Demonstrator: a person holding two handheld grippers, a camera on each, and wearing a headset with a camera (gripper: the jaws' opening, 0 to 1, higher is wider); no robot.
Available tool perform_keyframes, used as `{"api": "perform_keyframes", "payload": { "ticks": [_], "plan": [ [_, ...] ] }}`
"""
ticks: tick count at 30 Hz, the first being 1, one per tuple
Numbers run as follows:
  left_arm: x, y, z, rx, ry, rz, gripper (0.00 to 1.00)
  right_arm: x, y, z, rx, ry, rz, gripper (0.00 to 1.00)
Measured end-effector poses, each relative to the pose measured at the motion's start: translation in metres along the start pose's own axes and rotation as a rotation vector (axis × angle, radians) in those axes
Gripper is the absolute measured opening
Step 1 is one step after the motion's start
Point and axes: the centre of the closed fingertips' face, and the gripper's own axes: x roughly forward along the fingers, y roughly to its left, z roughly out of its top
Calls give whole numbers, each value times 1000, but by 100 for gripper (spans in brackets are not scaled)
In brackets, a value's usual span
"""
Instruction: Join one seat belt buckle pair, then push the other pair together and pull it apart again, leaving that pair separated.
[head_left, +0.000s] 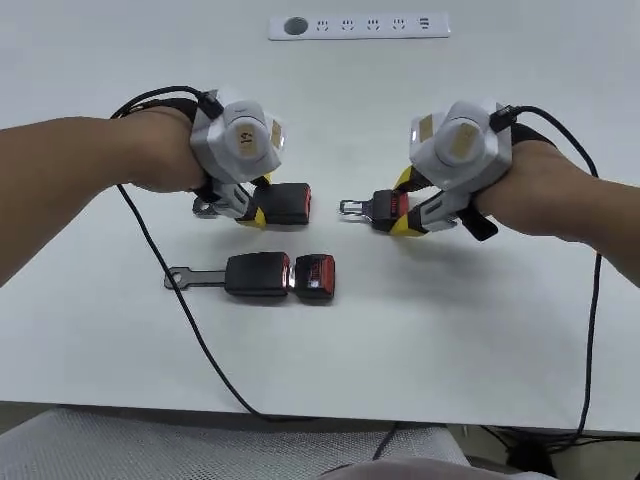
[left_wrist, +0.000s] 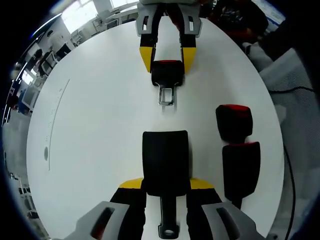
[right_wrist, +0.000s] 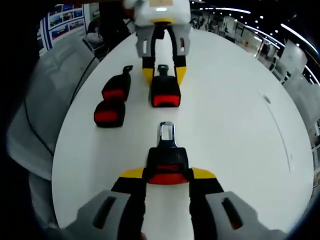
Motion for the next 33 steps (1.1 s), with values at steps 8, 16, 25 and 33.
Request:
{"api": "perform_keyframes", "payload": {
  "ticks": [8, 16, 25, 33],
  "plan": [
    [0, 0, -1, -5, 1, 3, 32, 13, 0, 21, -7, 4, 5, 33],
    [0, -1, -1, -6, 10, -1, 32, 16, 3, 28, -11, 13, 8, 33],
    [0, -1, 0, -3, 6, -2, 32, 15, 2, 28, -35, 19, 0, 33],
    [0, -2, 0, 8, 16, 1, 31, 16, 2, 31, -35, -3, 4, 33]
  ]
}}
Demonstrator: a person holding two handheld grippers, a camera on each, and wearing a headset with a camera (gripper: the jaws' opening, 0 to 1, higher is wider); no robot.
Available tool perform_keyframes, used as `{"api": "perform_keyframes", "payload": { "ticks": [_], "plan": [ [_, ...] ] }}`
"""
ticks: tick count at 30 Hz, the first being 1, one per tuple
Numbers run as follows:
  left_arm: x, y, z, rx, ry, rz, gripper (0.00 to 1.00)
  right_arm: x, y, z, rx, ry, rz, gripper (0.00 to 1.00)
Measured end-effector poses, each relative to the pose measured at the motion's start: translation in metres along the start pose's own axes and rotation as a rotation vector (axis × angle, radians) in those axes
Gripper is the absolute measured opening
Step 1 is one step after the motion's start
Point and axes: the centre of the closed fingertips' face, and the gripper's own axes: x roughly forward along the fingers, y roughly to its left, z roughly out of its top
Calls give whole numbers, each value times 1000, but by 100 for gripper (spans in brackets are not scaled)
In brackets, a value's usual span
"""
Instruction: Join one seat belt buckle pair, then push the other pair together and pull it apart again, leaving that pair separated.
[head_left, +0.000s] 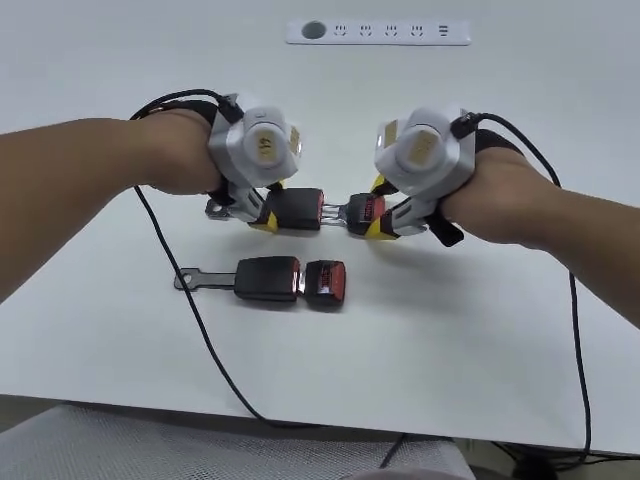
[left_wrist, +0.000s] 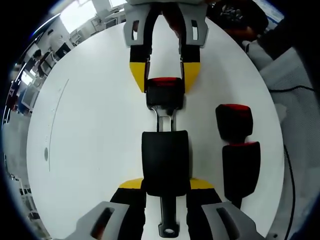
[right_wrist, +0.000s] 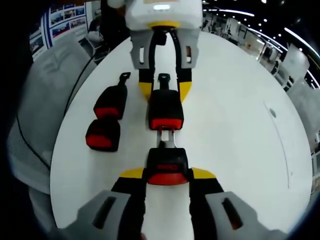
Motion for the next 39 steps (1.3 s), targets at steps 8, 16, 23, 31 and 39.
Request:
{"api": "perform_keyframes", "payload": {
  "ticks": [8, 16, 23, 31, 39],
  "plan": [
    [0, 0, 0, 7, -7, 2, 31, 8, 3, 10, 13, -28, 10, 33],
    [0, 0, 1, 33, -7, -2, 31, 9, 1, 10, -10, -20, 9, 32],
    [0, 0, 1, 40, -4, -8, 31, 11, -1, 13, -21, -13, 12, 32],
    [0, 1, 0, 12, -13, -4, 30, 14, -3, 15, -6, -21, 6, 31],
    [1, 1, 0, 1, 0, -12, 30, 21, -5, 26, -6, -37, 4, 31]
  ]
}}
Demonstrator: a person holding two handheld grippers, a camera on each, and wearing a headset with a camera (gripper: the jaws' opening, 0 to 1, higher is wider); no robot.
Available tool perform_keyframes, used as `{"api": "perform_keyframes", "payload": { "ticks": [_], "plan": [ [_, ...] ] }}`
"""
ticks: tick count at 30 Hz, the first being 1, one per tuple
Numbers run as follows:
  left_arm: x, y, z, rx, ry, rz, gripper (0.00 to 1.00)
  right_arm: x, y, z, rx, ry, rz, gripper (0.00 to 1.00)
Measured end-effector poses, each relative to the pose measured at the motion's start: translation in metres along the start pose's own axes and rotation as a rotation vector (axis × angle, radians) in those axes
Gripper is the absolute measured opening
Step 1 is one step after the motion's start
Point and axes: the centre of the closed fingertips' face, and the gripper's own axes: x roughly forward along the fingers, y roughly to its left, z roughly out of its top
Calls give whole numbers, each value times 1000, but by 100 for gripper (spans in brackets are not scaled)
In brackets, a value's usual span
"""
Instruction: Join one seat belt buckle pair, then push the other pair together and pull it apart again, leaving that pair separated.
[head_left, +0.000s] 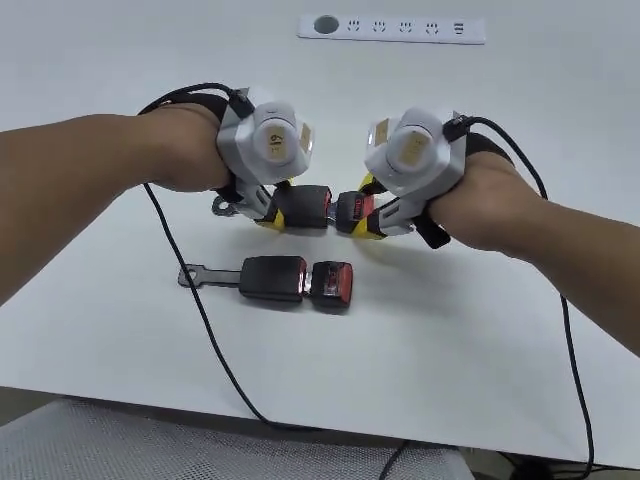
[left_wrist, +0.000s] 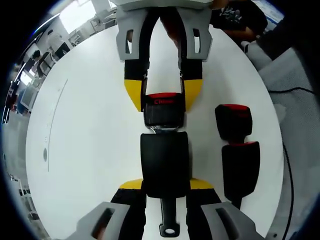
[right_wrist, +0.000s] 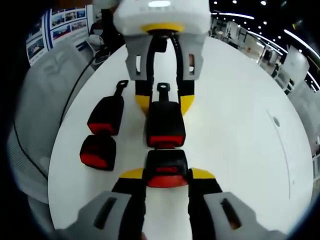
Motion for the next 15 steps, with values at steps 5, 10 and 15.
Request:
{"api": "perform_keyframes", "payload": {
  "ticks": [5, 10, 15],
  "plan": [
    [0, 0, 0, -6, -8, 3, 31, 0, 0, -2, 3, -8, -1, 31],
    [0, -1, 0, -6, -3, -1, 31, 0, 0, -2, 8, -13, -3, 31],
    [0, -1, -1, -21, 0, 5, 31, 0, 1, -2, 17, -23, -11, 32]
  ]
}}
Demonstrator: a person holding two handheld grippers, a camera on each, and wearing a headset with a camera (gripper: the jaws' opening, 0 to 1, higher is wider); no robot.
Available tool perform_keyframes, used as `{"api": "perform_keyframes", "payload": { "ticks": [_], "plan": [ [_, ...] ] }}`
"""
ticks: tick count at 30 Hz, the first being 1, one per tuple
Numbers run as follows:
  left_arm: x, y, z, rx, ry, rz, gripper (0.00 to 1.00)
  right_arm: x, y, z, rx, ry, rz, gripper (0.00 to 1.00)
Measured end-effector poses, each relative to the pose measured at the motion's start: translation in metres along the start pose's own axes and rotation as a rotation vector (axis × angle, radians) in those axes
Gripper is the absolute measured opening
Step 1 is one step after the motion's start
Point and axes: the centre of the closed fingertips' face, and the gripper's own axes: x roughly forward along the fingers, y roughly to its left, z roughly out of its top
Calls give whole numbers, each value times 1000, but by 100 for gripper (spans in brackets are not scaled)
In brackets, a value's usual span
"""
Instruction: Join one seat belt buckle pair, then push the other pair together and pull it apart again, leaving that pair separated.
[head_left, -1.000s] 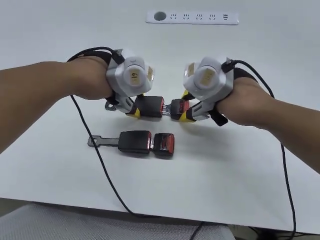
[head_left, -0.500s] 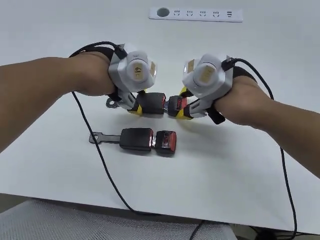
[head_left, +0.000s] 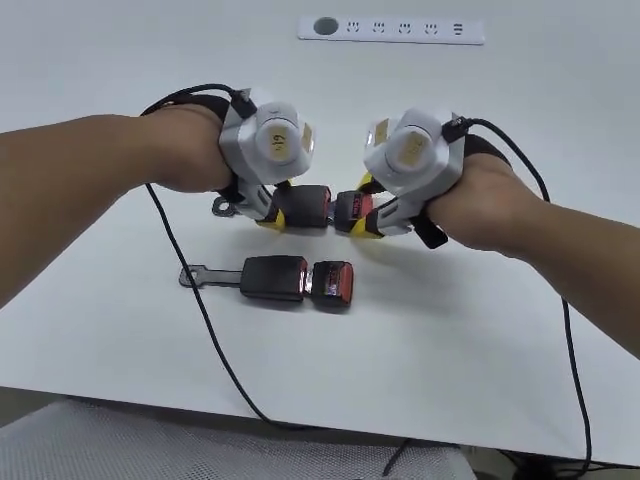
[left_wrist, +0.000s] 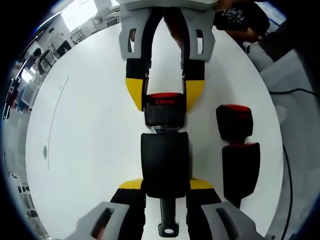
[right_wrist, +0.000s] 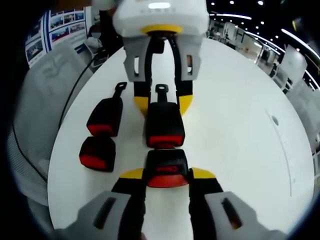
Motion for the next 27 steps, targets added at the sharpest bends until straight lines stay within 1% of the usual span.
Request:
{"api": "perform_keyframes", "payload": {
  "ticks": [8, 17, 25, 26, 27],
  "plan": [
    [0, 0, 0, -4, 8, -3, 31, -1, 1, 0, 1, 0, -1, 33],
    [-1, 0, 0, -14, -2, 0, 31, -4, 3, -1, 13, -2, 1, 33],
    [0, 0, 0, -14, -4, -2, 31, -7, 3, -5, 19, 1, 0, 34],
    [0, 0, 0, -16, -7, -2, 31, -8, 2, -8, 14, 14, -5, 34],
    [-1, 0, 0, -18, -10, -3, 31, -8, 1, -9, 6, 13, -8, 34]
  ]
}}
